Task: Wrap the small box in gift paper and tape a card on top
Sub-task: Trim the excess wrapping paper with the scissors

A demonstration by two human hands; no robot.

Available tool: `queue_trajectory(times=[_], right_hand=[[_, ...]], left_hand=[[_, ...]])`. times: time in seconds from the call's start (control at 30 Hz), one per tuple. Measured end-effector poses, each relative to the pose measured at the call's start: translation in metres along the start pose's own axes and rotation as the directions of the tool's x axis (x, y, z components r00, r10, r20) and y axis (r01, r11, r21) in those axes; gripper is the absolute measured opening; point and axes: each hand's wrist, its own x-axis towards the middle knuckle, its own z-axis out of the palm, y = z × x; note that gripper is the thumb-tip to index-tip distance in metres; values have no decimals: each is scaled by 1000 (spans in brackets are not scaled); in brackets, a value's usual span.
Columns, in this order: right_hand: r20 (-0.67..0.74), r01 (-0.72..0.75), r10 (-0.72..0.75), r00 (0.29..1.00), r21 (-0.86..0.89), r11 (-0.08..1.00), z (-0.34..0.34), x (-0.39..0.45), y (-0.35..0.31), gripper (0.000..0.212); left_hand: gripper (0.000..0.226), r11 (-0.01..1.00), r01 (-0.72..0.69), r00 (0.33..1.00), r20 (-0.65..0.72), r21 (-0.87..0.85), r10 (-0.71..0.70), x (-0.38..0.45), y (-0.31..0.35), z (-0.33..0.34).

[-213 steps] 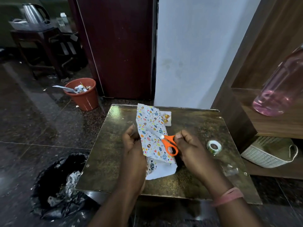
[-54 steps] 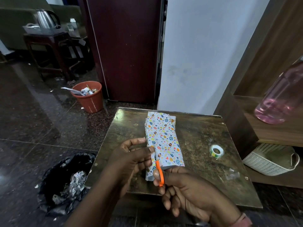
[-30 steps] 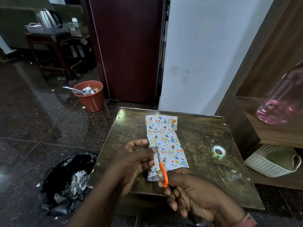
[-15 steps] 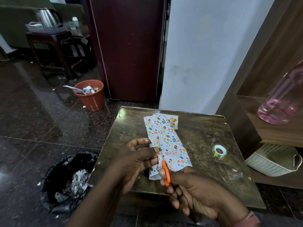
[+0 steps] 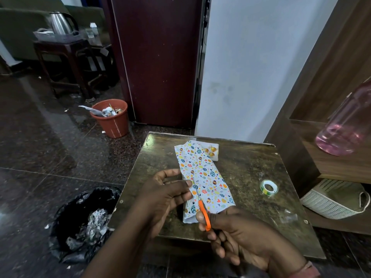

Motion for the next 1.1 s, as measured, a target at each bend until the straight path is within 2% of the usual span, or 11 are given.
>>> queue_trajectory(times=[0.37,0.57,0.73,0.87,1.0,1.1], right_hand=[[-16,-18,18,1000,-46,999,-4,-1,-4,35],[-34,-17,14,999,-83,996,-5,0,-3,30],[-42,-25,21,999,-110,994,-5,1,-1,35],[30,-48,52,998,-121,992,-4,-2,-3,31],[115,-125,144,983,-159,979,-7,-12,-7,37],[198,-118,152,968,-173,978,-11,-25,-15,27]], left_hand=[[45,999,23,999,36,45,-25,1,4,-2],[47,999,7,1000,18,36,-7,2,2,-2],[47,1000,-18,1000,-16,6,18,4,2,-4],[48,1000,-21,999,-34,6,21,6,0,-4],[48,1000,-29,998,-59,-9,29,8,-1,-5],[47,999,-29,998,-57,-17,28,10,-1,-7]])
